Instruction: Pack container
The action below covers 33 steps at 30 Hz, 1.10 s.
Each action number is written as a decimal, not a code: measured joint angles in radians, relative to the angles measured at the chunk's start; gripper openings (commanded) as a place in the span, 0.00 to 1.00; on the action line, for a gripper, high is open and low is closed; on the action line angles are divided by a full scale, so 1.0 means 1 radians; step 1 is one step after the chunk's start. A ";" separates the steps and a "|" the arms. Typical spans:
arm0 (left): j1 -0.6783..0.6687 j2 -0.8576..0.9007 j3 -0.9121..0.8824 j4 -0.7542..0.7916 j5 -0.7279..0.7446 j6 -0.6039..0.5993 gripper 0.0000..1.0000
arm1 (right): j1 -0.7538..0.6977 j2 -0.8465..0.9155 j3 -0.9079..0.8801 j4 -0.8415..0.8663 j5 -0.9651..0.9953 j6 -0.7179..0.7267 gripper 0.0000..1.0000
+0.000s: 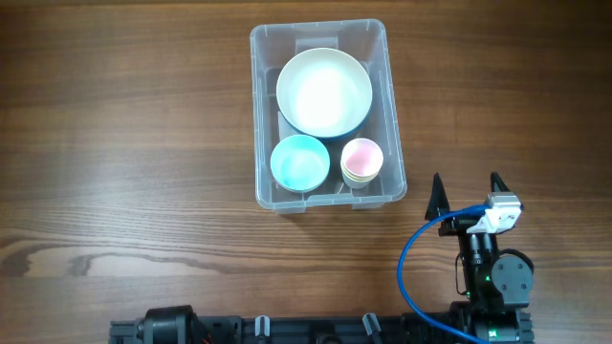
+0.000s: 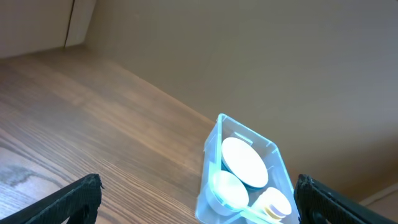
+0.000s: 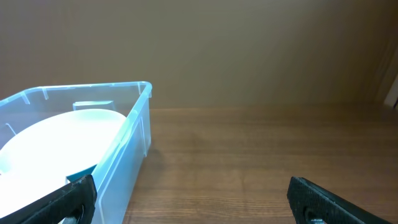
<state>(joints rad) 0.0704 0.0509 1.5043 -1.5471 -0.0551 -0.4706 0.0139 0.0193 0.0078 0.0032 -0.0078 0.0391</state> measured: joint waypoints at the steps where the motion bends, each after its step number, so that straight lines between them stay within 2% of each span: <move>1: 0.000 -0.014 -0.031 0.013 0.000 0.000 1.00 | 0.000 0.000 0.000 0.000 0.000 0.000 1.00; 6: 0.000 -0.037 -0.167 0.113 0.000 -0.003 1.00 | 0.000 0.000 0.000 0.000 0.000 0.000 1.00; 9: 0.000 -0.037 -0.258 0.227 0.011 -0.005 1.00 | 0.000 0.000 0.000 0.000 0.000 0.000 1.00; 11: 0.000 -0.037 -0.361 0.356 0.021 -0.007 1.00 | 0.000 0.000 0.000 0.000 0.000 0.000 1.00; 18: 0.000 -0.041 -0.786 0.980 0.070 -0.007 1.00 | 0.000 0.000 0.000 -0.002 -0.001 0.000 1.00; 24: 0.000 -0.037 -1.136 1.352 0.124 -0.007 1.00 | 0.000 0.000 -0.001 -0.003 -0.003 0.000 1.00; 28: 0.000 -0.037 -1.294 1.451 0.139 -0.007 1.00 | 0.000 0.000 -0.001 -0.003 -0.003 0.000 1.00; 33: 0.000 -0.037 -1.369 1.466 0.145 -0.007 1.00 | 0.000 0.000 -0.001 -0.003 -0.003 0.000 1.00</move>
<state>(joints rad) 0.0704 0.0139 0.1352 -0.0807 0.0898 -0.4774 0.0139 0.0193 0.0067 0.0002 -0.0113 0.0391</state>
